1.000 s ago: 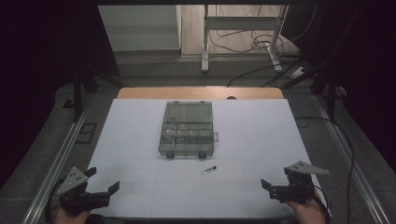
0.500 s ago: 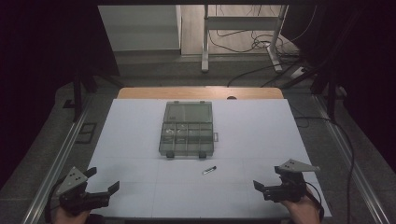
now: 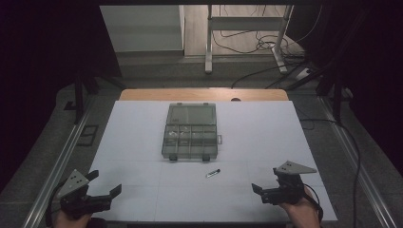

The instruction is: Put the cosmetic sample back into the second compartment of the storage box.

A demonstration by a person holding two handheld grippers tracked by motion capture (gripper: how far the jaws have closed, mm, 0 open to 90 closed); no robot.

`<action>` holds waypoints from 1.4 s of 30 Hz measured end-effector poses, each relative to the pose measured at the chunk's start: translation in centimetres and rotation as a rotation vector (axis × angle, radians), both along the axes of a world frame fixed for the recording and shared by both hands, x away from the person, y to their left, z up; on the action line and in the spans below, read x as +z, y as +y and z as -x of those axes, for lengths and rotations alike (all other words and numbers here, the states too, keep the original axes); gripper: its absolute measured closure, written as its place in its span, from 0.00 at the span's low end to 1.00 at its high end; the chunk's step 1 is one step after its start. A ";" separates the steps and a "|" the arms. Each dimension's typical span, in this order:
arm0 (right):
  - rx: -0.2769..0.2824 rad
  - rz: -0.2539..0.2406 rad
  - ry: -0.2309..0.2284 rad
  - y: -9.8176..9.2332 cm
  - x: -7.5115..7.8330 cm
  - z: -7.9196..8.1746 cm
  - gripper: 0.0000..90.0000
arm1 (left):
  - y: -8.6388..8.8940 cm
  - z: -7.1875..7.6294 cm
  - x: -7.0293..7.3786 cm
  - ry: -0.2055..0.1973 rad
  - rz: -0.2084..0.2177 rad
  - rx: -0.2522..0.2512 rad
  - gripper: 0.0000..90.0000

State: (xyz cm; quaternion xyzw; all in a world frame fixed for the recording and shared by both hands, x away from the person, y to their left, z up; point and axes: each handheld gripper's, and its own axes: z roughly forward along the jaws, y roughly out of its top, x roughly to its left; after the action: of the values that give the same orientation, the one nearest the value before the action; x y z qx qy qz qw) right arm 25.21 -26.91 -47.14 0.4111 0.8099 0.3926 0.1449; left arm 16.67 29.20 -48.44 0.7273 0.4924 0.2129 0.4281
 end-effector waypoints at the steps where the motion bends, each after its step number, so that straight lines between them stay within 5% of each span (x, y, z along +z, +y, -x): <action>1: 0.009 0.003 0.004 0.3 0.0 -0.1 0.00 | 0.0 0.0 0.0 0.000 0.001 0.000 0.02; 42: 0.166 0.055 0.031 4.9 0.1 -2.8 0.00 | -0.1 -0.1 0.0 0.004 -0.007 -0.010 0.02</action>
State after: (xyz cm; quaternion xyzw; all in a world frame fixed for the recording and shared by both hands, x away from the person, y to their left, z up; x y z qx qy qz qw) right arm 28.00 -21.97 -47.08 0.3443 0.8537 0.3747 0.1104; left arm 16.79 29.09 -48.46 0.7317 0.4887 0.2110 0.4258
